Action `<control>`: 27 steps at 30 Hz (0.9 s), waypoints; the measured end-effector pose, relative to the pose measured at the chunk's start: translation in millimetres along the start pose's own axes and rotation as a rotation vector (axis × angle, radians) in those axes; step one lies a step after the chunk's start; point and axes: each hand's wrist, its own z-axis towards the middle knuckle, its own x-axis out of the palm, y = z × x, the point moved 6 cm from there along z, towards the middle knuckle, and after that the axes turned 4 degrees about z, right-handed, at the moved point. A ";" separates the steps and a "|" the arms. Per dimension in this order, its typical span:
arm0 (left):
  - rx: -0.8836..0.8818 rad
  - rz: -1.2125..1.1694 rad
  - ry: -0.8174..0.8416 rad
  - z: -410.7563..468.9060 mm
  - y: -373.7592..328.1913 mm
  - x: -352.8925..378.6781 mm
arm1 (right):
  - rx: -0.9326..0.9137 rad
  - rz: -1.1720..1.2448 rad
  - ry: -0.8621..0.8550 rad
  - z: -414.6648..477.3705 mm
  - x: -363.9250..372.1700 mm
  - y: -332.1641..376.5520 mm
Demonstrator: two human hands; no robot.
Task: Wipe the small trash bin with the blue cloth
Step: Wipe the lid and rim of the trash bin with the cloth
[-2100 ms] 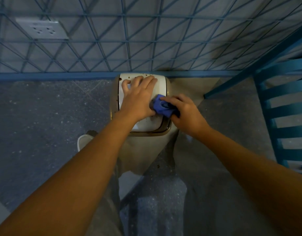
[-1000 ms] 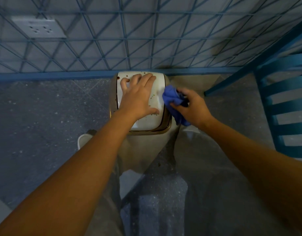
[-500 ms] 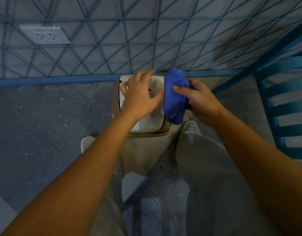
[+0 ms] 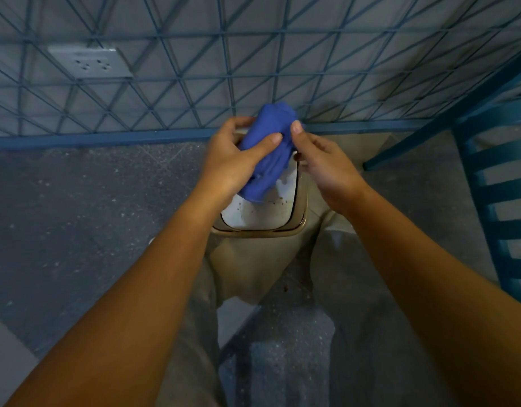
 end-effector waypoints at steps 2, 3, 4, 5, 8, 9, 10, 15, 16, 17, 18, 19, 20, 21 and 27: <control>0.107 0.123 -0.128 5.1 -5.0 -14.0 | -0.112 -0.330 -0.064 4.9 -11.0 -2.3; 0.154 0.189 -0.170 7.3 -6.0 -19.3 | -0.157 -0.541 -0.081 9.4 -16.8 -7.3; 0.194 0.258 -0.191 8.7 -5.8 -21.8 | -0.165 -0.737 -0.074 13.2 -20.9 -14.8; 0.226 0.330 -0.190 9.5 -4.1 -20.7 | -0.156 -0.897 -0.050 16.6 -23.7 -24.4; 0.308 0.553 -0.112 6.5 4.0 -0.9 | -0.178 -1.145 0.039 18.2 -20.7 -41.7; 0.349 0.637 -0.079 5.0 6.4 8.5 | -0.186 -1.162 0.038 17.8 -19.8 -43.5; 0.383 0.708 -0.041 3.9 9.4 17.8 | -0.197 -1.172 0.028 16.8 -19.1 -43.1; 0.436 0.868 0.011 7.8 16.4 31.0 | -0.230 -1.176 0.011 13.2 -18.0 -38.2; 0.432 0.867 -0.021 9.6 16.6 25.8 | -0.229 -1.172 0.012 13.3 -18.2 -38.2; 0.421 0.849 -0.061 12.0 17.1 18.9 | -0.224 -1.167 0.013 13.3 -18.4 -38.5; 0.399 0.817 -0.097 14.4 17.7 11.5 | -0.217 -1.164 0.015 13.4 -18.6 -39.2; 0.376 0.780 -0.122 16.4 18.5 5.7 | -0.215 -1.164 0.017 13.1 -18.5 -39.0; 0.360 0.757 -0.130 16.8 19.2 3.2 | -0.217 -1.163 0.017 13.2 -18.6 -39.3; 0.357 0.754 -0.121 15.2 18.8 4.6 | -0.221 -1.161 0.014 13.2 -18.6 -39.2; 0.471 0.820 0.053 -3.0 20.4 43.3 | -0.250 -1.119 -0.035 17.0 -18.7 -42.1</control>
